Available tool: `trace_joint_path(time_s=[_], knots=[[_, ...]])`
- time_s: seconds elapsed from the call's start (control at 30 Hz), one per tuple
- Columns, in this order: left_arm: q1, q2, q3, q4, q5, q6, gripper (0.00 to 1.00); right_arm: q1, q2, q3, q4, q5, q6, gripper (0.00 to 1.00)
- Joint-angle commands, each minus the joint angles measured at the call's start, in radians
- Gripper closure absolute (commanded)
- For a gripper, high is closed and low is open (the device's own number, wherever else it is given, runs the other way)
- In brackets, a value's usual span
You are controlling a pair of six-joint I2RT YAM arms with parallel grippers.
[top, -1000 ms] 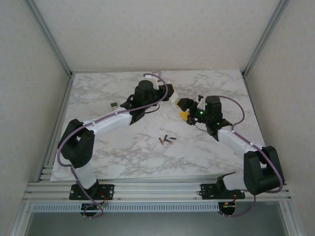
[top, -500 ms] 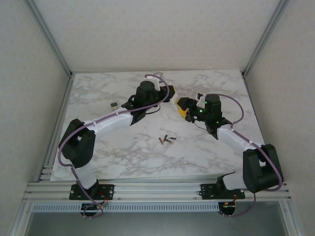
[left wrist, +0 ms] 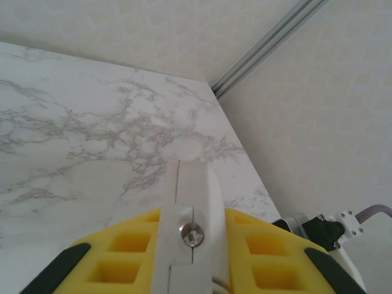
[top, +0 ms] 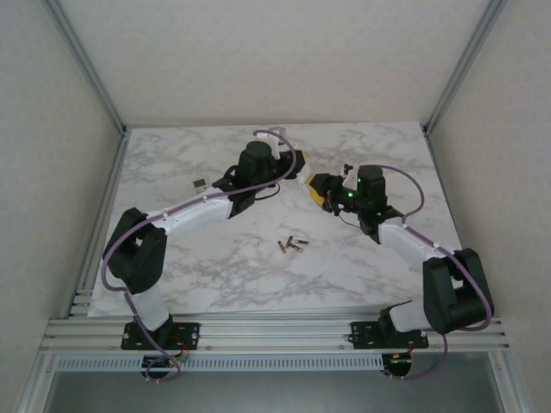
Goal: Load the batteries into the remote control
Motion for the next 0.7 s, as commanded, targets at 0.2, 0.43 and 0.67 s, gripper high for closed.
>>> trace_joint_path(time_s=[0.2, 0.43, 0.67], knots=[[-0.001, -0.011, 0.055, 0.004, -0.051, 0.056, 1.0, -0.032, -0.012, -0.08, -0.071, 0.026, -0.036, 0.63], [0.01, 0.015, 0.06, -0.019, -0.07, 0.069, 1.0, -0.101, -0.052, -0.171, -0.094, 0.043, -0.062, 0.64], [0.005, 0.057, 0.054, 0.006, -0.023, 0.038, 1.0, -0.096, -0.127, -0.165, -0.006, -0.041, -0.102, 0.34]])
